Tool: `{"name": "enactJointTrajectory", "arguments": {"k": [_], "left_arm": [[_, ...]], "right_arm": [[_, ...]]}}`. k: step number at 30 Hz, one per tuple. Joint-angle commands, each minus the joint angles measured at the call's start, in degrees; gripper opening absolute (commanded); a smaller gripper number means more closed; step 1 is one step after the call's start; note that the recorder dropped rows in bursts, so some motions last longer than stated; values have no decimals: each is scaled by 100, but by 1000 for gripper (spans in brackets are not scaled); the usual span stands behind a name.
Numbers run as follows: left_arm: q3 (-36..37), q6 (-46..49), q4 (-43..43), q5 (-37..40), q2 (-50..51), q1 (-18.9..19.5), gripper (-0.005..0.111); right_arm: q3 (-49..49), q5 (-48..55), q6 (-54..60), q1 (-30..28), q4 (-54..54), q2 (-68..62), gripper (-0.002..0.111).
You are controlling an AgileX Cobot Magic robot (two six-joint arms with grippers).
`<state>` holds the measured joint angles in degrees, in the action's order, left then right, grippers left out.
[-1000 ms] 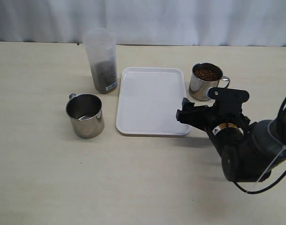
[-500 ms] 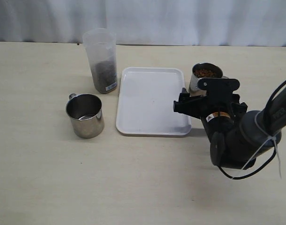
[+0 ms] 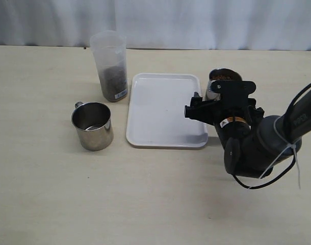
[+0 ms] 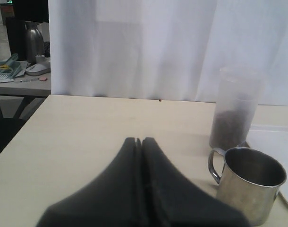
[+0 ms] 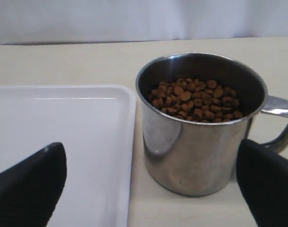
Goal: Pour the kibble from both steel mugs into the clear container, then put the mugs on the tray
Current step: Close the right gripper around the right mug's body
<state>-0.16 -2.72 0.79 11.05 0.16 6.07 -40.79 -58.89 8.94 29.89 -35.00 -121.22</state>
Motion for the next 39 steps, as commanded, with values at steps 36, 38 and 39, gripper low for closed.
{"name": "enactJointTrajectory", "arguments": {"k": [36, 38, 39], "left_arm": [[16, -5, 5, -29, -16, -22, 0], [16, -5, 5, -29, -16, -22, 0], [16, -5, 5, -29, -16, -22, 0]], "right_arm": [[-424, -555, -55, -134, -338, -567, 75], [-504, -556, -55, -136, -349, -658, 75], [-515, -556, -39, -136, -349, -695, 75]]}}
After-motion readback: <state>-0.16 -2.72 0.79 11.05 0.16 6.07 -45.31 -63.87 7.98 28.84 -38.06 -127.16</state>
